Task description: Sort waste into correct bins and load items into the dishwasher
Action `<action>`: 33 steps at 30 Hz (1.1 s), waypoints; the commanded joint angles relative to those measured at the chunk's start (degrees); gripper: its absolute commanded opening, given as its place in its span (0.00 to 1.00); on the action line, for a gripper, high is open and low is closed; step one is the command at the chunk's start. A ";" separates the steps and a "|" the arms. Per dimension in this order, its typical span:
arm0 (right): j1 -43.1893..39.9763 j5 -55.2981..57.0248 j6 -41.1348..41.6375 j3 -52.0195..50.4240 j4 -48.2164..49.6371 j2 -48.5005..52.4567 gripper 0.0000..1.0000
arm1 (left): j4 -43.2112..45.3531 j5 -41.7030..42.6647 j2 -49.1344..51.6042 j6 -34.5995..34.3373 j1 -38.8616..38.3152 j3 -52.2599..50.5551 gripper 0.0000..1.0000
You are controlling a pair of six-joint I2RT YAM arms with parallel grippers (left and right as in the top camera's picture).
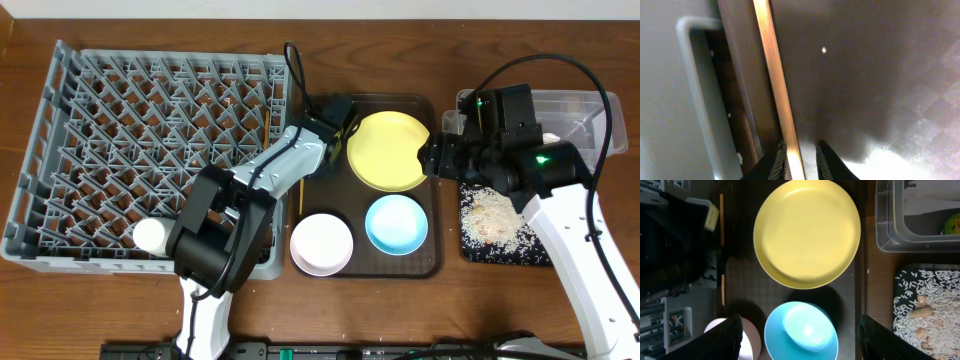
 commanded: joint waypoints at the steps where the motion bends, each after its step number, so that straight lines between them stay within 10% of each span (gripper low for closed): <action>1: -0.26 -0.24 -0.26 0.31 -0.13 0.00 0.72 | 1.33 2.43 0.50 -3.06 0.28 -1.09 0.24; 9: -0.26 -0.24 -0.61 0.31 -0.26 0.00 0.72 | 3.76 15.39 0.50 -4.85 0.26 -1.57 0.26; 25: -0.26 -0.26 -0.59 0.31 -0.44 0.00 0.71 | 3.56 11.63 1.09 -4.79 0.22 -1.36 0.31; 33: -0.26 -0.28 -0.59 0.31 -0.46 0.00 0.70 | 3.10 14.03 1.18 -4.76 0.20 -1.36 0.08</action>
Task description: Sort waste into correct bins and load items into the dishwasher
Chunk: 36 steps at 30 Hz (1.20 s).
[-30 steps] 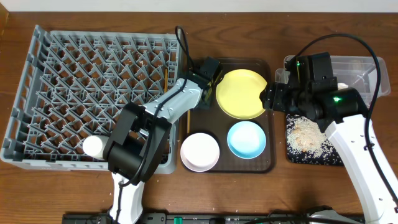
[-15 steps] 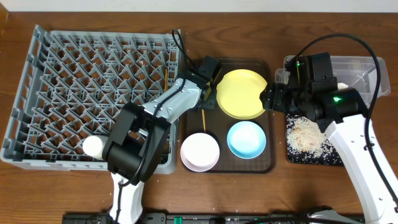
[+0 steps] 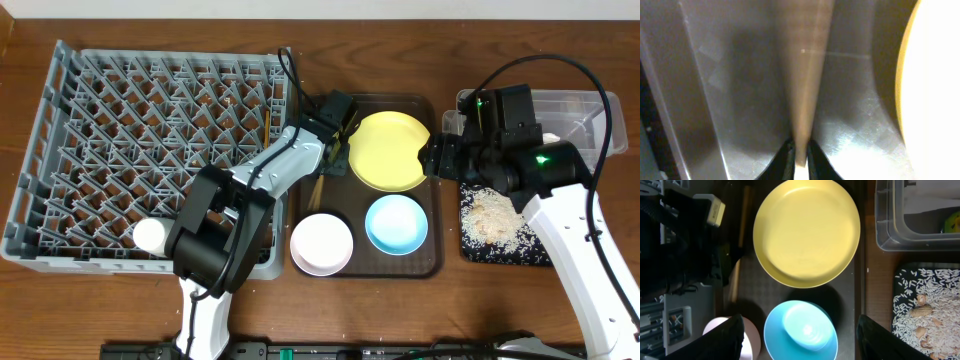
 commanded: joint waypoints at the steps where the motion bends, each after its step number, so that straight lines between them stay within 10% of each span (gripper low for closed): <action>1: -0.26 -0.26 -0.52 0.31 -0.13 0.00 0.70 | -1.03 1.53 1.20 0.04 -0.09 -0.76 0.08; 22: -0.26 -0.26 -0.55 0.31 -0.68 0.00 0.69 | -19.58 -1.99 -26.64 1.51 9.22 6.58 0.08; 36: -0.26 -0.26 -0.55 0.31 -0.48 0.00 0.70 | -20.06 -4.68 -24.39 2.19 13.44 -4.33 0.08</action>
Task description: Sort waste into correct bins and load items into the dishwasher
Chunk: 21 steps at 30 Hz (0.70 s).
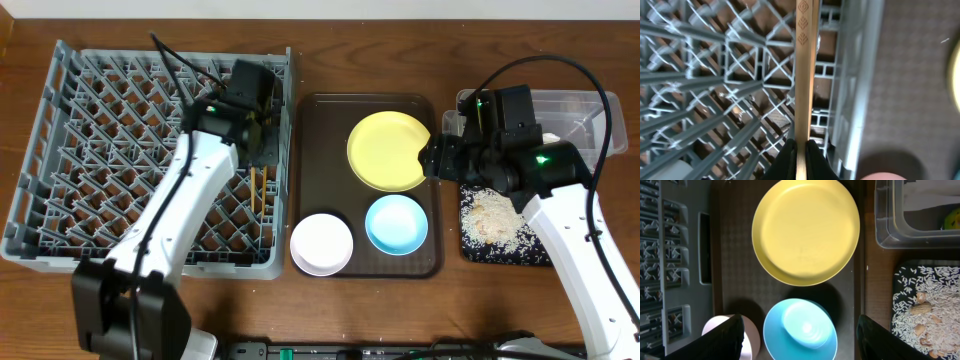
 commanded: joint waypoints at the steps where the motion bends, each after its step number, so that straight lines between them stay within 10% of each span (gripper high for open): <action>1: -0.26 -0.28 -0.52 0.31 0.02 0.00 0.70 | 1.31 -0.90 0.44 0.90 -0.02 -2.12 0.08; 21: -0.26 -0.28 -0.52 0.31 0.02 0.00 0.70 | 9.07 3.52 0.39 0.87 -0.02 -7.89 0.16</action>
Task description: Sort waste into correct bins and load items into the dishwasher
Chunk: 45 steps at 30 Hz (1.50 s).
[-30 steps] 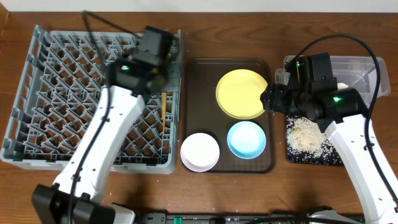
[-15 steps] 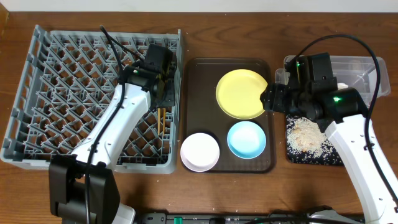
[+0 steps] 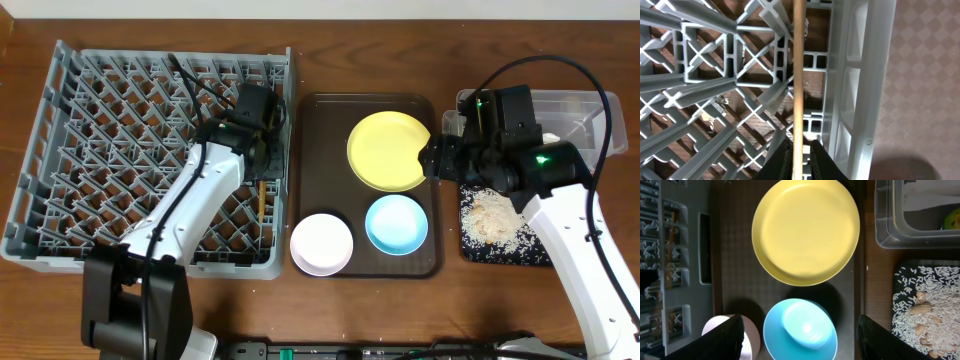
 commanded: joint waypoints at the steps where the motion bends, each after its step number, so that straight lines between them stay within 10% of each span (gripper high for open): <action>1: -0.26 -0.28 -0.52 0.31 0.07 0.00 0.70 | -0.24 -0.02 -0.59 0.07 -0.02 1.03 0.16; 13: -0.26 -0.28 -1.60 0.31 -0.09 0.00 0.71 | -3.32 2.89 -15.04 0.09 -0.02 2.97 0.28; 21: -0.26 -0.28 -4.83 0.31 -1.25 0.00 0.70 | -5.77 19.78 -20.81 0.50 -0.13 2.93 0.33; 35: -19.54 -1.49 -0.33 0.35 -3.82 -6.05 0.75 | -0.33 23.26 -6.64 4.90 -15.19 2.08 0.40; 45: -28.44 -5.84 -0.52 0.33 -6.45 -8.90 0.99 | 8.20 19.37 9.94 3.15 -22.71 2.08 0.41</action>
